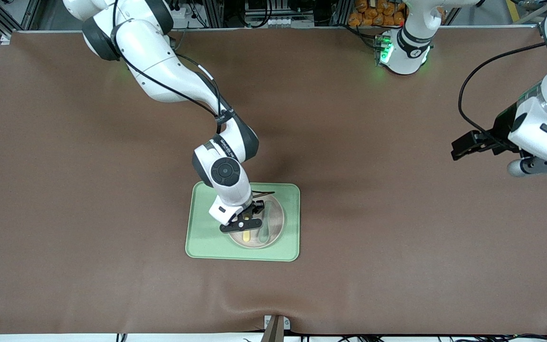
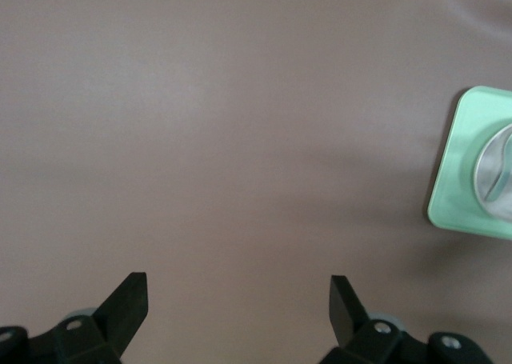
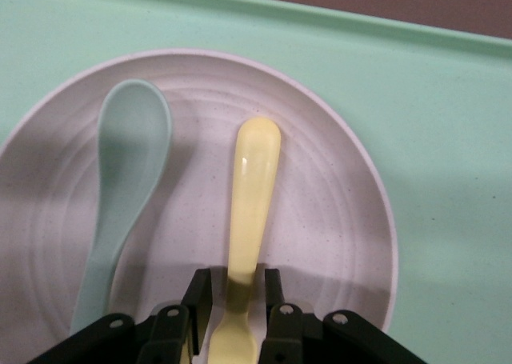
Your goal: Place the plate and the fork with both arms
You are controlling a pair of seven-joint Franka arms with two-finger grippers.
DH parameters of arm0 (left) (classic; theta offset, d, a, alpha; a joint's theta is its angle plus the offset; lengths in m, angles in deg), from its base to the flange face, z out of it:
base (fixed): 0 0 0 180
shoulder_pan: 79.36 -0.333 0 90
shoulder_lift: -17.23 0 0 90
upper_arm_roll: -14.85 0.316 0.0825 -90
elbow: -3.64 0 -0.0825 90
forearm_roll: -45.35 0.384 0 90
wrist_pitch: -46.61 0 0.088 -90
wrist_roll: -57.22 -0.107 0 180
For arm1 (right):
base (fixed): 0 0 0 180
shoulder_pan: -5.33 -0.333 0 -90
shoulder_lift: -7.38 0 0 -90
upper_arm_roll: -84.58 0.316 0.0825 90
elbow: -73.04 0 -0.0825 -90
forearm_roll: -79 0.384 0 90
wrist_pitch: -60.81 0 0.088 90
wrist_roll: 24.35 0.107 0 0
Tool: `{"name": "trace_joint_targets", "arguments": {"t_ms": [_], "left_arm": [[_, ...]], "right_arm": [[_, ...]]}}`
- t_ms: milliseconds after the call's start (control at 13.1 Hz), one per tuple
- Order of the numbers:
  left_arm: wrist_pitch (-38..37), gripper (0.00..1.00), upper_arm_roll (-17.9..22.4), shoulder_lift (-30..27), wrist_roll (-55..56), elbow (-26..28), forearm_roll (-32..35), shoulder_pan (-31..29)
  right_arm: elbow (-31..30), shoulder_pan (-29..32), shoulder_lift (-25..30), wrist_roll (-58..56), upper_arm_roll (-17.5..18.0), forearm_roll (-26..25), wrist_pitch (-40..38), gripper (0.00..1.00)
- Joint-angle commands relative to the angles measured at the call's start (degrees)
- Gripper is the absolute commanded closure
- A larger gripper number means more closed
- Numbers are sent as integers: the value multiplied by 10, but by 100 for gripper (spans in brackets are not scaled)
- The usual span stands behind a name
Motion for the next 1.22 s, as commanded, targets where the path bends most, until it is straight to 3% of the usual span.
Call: {"name": "trace_joint_targets", "arguments": {"t_ms": [0, 76, 229, 534, 763, 1145], "left_arm": [[3, 0, 34, -63, -50, 68, 12, 26], [3, 0, 48, -63, -70, 66, 7, 29], [2, 0, 56, -69, -96, 63, 6, 29], [-17, 0, 59, -74, -113, 59, 7, 36], [-51, 0, 60, -73, -167, 33, 14, 32], [-75, 0, 59, -81, -176, 21, 14, 18]], "right_arm": [[13, -4, -12, 14, -1, -18, 3, 71], [14, -3, -12, 14, -1, -19, 2, 88], [16, -2, -10, 14, -1, -19, -2, 100], [21, 9, 7, 12, 4, -10, -11, 100], [47, 36, 23, 8, 14, -4, -75, 100], [18, 94, 45, -70, 13, 5, -117, 100]]}}
